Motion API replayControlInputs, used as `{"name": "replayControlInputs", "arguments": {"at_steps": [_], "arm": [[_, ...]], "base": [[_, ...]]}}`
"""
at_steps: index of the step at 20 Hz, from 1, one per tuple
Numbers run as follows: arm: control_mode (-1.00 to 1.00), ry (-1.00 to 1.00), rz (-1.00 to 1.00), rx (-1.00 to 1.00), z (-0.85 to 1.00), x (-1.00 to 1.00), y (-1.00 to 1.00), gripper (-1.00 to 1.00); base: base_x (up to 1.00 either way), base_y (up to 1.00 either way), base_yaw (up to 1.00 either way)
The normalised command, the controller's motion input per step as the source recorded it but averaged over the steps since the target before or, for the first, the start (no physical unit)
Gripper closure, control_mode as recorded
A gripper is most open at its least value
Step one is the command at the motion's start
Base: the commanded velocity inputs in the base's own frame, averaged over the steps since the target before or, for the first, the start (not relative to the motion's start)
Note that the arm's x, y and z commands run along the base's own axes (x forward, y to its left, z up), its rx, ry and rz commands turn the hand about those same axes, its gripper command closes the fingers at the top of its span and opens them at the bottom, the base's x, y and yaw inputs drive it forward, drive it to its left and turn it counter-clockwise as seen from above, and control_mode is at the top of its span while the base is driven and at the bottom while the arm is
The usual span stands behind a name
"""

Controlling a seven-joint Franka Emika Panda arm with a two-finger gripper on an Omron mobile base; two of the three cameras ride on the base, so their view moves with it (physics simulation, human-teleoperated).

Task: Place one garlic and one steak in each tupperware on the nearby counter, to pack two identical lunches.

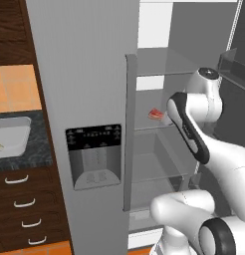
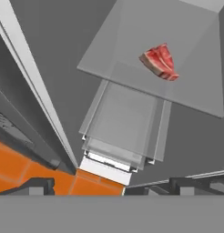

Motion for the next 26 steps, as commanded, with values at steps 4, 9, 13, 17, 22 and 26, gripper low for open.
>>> {"name": "replayControlInputs", "arguments": {"at_steps": [4, 9, 13, 17, 22, 26], "arm": [[-1.00, 0.00, 0.00, 0.00, -0.27, 0.49, 0.00, -1.00], [-1.00, 0.00, 0.00, 0.00, -0.17, 0.48, 0.00, -1.00], [-1.00, 0.00, 0.00, 0.00, -0.11, 0.45, -0.01, -1.00], [-1.00, 0.00, 0.00, 0.00, -0.18, 0.38, -0.11, -1.00], [-1.00, 0.00, 0.00, 0.00, -0.24, 0.33, -0.16, -1.00], [-1.00, 0.00, 0.00, 0.00, -0.19, 0.34, -0.09, -1.00]], "base": [[0.00, 0.00, 0.00], [0.00, 0.00, 0.00], [0.00, 0.00, 0.00], [0.00, 0.00, 0.00], [0.00, 0.00, 0.00], [0.00, 0.00, 0.00]]}}
